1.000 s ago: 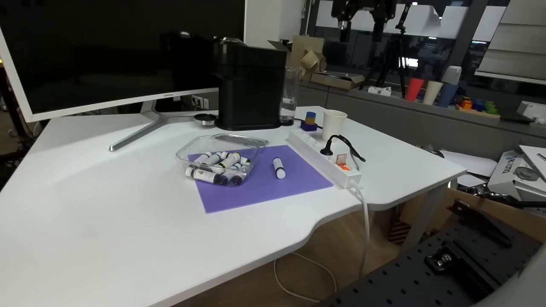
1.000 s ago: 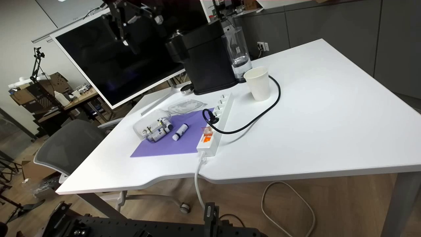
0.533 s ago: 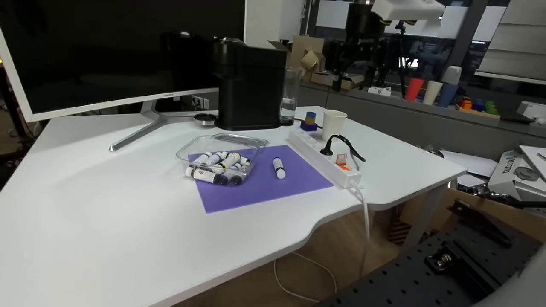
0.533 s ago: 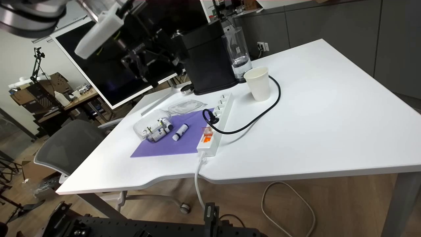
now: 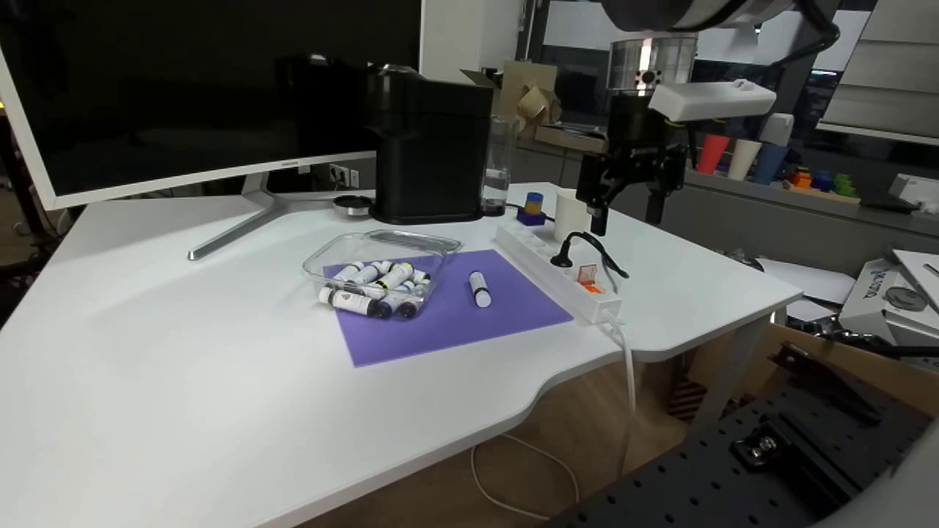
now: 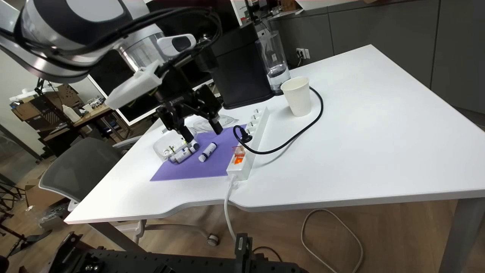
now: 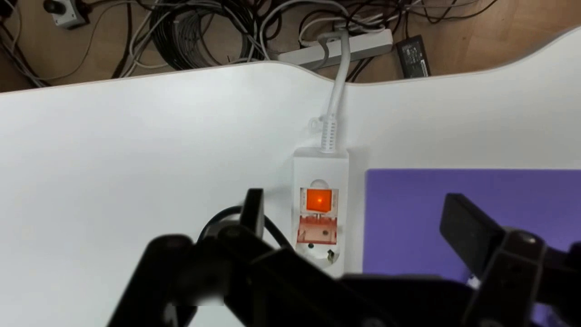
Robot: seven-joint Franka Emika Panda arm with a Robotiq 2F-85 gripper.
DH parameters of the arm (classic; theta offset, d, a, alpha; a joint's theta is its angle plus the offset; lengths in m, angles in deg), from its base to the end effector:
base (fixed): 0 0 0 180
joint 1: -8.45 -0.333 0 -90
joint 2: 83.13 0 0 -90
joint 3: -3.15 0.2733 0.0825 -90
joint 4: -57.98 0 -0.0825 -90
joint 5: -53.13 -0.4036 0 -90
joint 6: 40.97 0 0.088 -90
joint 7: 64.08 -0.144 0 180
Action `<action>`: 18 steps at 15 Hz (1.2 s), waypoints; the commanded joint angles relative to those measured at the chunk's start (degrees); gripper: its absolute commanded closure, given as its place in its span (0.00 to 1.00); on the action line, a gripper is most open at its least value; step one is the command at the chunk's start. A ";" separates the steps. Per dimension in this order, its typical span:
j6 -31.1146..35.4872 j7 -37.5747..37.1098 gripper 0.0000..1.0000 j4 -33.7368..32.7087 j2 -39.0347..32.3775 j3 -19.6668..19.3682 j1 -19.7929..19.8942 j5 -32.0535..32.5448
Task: Turn off the extension cord switch
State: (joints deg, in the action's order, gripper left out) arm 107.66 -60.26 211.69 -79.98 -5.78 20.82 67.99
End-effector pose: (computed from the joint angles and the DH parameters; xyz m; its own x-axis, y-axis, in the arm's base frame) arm 0.3924 -0.1512 0.1523 0.9950 -0.0836 -0.0542 -0.0770 -0.9905 0.1143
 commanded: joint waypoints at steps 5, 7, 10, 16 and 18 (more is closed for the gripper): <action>2.09 -2.02 0.00 -0.50 -1.92 -0.52 -0.39 2.10; 4.31 -1.11 0.25 -0.84 -3.71 -0.72 -0.36 1.50; 8.22 -1.23 0.43 -1.24 -6.32 -1.20 -0.32 2.08; 15.05 1.72 0.83 -2.52 -12.43 -1.99 -0.75 0.49; 16.07 3.09 0.97 -2.97 -14.17 -1.89 -0.65 -0.49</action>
State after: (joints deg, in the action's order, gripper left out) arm 122.55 -58.92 210.57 -91.20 -7.05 20.67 68.68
